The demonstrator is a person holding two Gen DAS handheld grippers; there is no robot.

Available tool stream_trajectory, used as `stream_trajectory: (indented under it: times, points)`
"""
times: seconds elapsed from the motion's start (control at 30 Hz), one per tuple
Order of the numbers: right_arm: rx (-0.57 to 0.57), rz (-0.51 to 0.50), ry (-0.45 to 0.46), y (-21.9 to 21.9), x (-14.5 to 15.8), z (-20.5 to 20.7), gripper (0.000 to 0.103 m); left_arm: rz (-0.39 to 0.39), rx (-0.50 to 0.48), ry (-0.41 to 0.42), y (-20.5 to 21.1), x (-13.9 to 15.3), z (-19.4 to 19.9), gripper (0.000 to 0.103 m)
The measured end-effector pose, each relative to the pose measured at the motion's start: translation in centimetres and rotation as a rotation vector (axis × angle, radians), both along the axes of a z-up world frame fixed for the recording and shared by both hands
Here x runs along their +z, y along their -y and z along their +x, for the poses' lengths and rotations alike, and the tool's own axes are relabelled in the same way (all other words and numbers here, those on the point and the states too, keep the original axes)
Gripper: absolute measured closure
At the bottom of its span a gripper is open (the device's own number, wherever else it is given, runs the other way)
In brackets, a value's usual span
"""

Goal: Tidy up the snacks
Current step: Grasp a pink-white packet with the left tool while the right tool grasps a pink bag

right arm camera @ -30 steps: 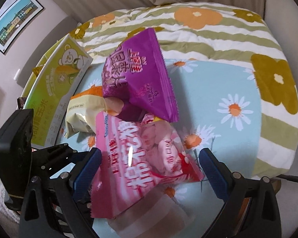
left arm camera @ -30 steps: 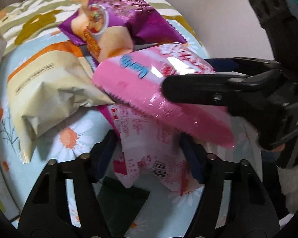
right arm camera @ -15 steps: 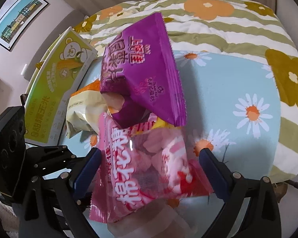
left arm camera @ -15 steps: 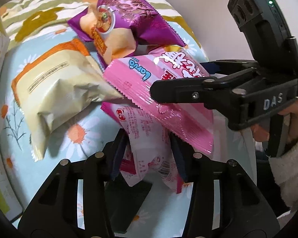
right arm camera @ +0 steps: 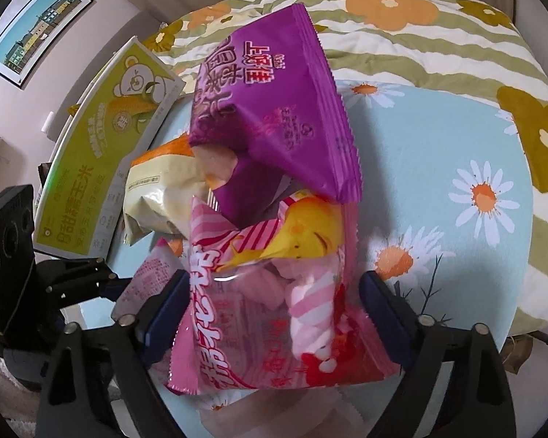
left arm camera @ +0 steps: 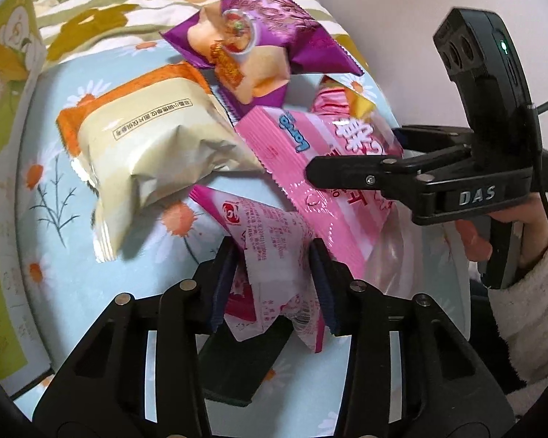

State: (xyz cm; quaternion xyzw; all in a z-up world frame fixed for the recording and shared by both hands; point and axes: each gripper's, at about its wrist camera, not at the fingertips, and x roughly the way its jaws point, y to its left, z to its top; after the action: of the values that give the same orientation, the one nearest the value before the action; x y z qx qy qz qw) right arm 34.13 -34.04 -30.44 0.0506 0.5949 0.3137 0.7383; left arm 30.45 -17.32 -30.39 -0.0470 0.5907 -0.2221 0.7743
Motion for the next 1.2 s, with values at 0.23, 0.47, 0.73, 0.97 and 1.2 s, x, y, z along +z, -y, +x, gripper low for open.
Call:
stream_trajectory:
  times: [0.23,0.47,0.73,0.97,1.2]
  points:
    - [-0.026,-0.019,0.056,0.4,1.1,-1.2,0.038,-0.013,0.019,0.006,-0.4,0.3,-0.1,0.069]
    - [-0.044,0.003,0.079,1.0,3.2,-2.1,0.038,-0.011,0.017,0.039,-0.2,1.6,0.0,0.073]
    - [-0.088,0.018,0.126,2.3,6.0,-4.0,0.038,0.002,0.016,0.066,0.0,3.3,-1.7,0.088]
    - [-0.124,0.028,0.157,3.0,7.8,-5.0,0.038,0.026,0.011,0.086,0.2,3.7,-2.8,0.087]
    - [-0.143,0.04,0.177,3.2,8.7,-5.4,0.038,0.015,0.017,0.107,-0.1,5.1,-3.2,0.088]
